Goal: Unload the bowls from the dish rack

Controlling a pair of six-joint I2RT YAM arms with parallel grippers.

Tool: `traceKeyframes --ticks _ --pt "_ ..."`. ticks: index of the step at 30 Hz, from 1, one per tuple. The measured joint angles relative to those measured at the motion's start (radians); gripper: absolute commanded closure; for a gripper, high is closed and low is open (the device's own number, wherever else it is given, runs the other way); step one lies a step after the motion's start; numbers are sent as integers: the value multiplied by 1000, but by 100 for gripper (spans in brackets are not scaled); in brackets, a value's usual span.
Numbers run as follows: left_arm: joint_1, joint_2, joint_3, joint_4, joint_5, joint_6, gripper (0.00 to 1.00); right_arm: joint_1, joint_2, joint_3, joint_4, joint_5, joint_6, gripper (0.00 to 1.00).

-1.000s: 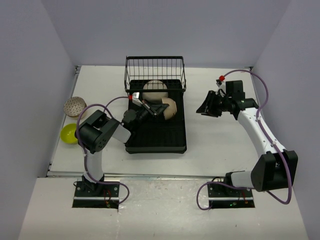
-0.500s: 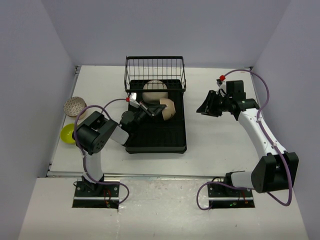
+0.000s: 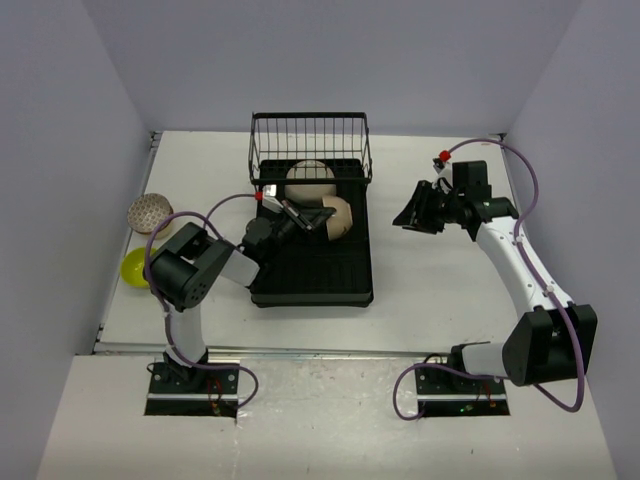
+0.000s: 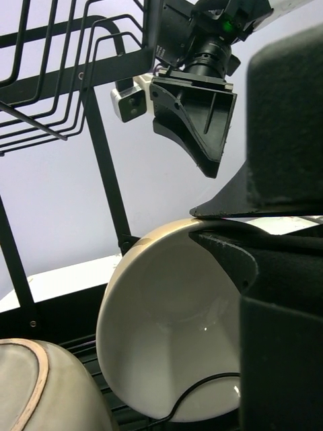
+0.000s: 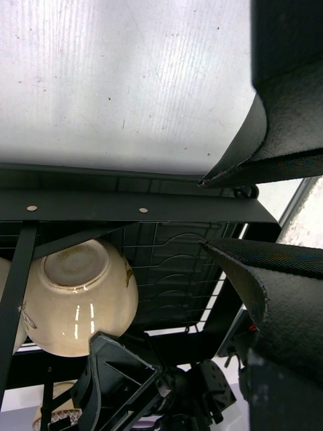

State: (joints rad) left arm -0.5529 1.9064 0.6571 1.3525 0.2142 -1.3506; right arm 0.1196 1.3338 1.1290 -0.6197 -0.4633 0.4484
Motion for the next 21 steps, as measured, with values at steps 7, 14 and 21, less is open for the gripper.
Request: traceKeyframes --ticks 7,14,21 --pt "-9 11 33 -18 6 -1 100 0 0 -2 0 0 0 63" --pt "-10 9 25 -15 5 0 100 0 0 -6 0 0 -1 64" --pt "-10 0 18 -22 0 0 100 0 0 -19 8 0 -1 64"
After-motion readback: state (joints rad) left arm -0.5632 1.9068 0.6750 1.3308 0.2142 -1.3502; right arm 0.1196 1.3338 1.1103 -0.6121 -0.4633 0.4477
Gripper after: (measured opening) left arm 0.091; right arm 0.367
